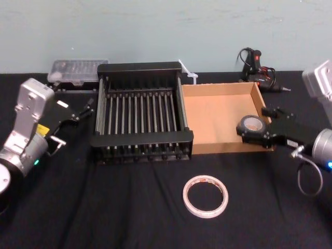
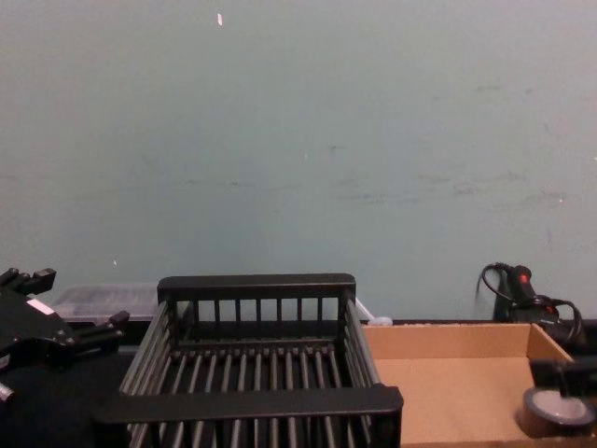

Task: Pick up the white tape and place it into the black box , Pick up the silver tape and place it into the brown box.

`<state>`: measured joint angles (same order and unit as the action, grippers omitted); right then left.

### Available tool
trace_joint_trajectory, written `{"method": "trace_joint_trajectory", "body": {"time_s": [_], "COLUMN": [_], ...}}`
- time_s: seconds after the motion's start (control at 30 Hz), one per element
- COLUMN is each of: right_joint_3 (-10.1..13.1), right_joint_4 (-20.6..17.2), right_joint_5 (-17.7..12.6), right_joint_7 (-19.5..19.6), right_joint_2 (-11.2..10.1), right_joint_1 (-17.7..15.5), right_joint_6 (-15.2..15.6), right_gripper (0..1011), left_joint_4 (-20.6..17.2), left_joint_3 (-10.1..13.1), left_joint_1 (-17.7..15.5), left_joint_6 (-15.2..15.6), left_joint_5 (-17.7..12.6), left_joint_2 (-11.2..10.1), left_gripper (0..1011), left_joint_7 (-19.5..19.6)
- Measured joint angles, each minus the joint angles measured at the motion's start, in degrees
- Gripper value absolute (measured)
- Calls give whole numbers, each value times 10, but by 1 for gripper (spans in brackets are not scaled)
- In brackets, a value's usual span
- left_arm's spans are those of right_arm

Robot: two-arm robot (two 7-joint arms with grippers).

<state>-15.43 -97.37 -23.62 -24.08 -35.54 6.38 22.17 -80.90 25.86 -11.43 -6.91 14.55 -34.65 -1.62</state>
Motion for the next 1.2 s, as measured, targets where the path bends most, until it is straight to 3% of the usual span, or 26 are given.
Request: {"method": "trace_joint_trajectory", "body": {"time_s": [0.5,1.2], "right_joint_3": [-51,-115], "right_joint_4": [-35,-24], "right_joint_5": [-3,25], "right_joint_7": [-33,-50], "right_joint_2": [-47,-53], "right_joint_1": [-25,-3], "right_joint_6": [0,11], "right_gripper": [1002,1002], "left_joint_4": [0,0], "left_joint_3": [0,0], "left_joint_1": [0,0], "left_joint_6": [0,0], "left_joint_5": [0,0], "left_joint_2": [0,0], "left_gripper": [1001,1001], "left_joint_7": [0,0]}}
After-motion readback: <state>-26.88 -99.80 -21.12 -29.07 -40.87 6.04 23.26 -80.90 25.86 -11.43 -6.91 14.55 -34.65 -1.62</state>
